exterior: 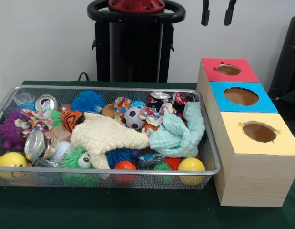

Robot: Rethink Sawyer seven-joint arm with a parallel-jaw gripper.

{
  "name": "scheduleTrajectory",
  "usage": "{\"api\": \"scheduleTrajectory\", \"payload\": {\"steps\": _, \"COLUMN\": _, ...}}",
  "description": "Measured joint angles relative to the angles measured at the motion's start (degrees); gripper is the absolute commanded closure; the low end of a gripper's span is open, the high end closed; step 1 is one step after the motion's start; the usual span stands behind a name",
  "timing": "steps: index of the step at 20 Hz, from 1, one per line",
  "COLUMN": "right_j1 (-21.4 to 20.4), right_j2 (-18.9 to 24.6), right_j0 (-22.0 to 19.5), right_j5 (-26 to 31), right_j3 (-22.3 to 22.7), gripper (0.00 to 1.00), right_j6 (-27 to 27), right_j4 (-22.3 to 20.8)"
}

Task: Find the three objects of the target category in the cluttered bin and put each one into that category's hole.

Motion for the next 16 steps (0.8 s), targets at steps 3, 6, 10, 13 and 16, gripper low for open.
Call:
{"api": "scheduleTrajectory", "payload": {"steps": 3, "right_j1": 0.8, "right_j2": 0.0, "right_j0": -0.21, "right_j5": 0.0, "right_j3": -1.76, "gripper": 0.0, "right_j6": 0.0, "right_j4": 0.01}}
{"api": "scheduleTrajectory", "payload": {"steps": 6, "right_j1": 1.69, "right_j2": 0.0, "right_j0": -0.59, "right_j5": 0.0, "right_j3": -3.67, "gripper": 0.0, "right_j6": 0.0, "right_j4": 0.0}}
{"api": "scheduleTrajectory", "payload": {"steps": 10, "right_j1": 2.8, "right_j2": 0.01, "right_j0": -1.38, "right_j5": 0.0, "right_j3": -6.02, "gripper": 0.0, "right_j6": 0.0, "right_j4": 0.0}}
{"api": "scheduleTrajectory", "payload": {"steps": 13, "right_j1": 3.53, "right_j2": 0.01, "right_j0": -2.16, "right_j5": 0.0, "right_j3": -7.51, "gripper": 0.0, "right_j6": 0.0, "right_j4": 0.0}}
{"api": "scheduleTrajectory", "payload": {"steps": 16, "right_j1": 4.32, "right_j2": 0.01, "right_j0": -3.06, "right_j5": 0.0, "right_j3": -8.97, "gripper": 0.0, "right_j6": 0.0, "right_j4": 0.0}}
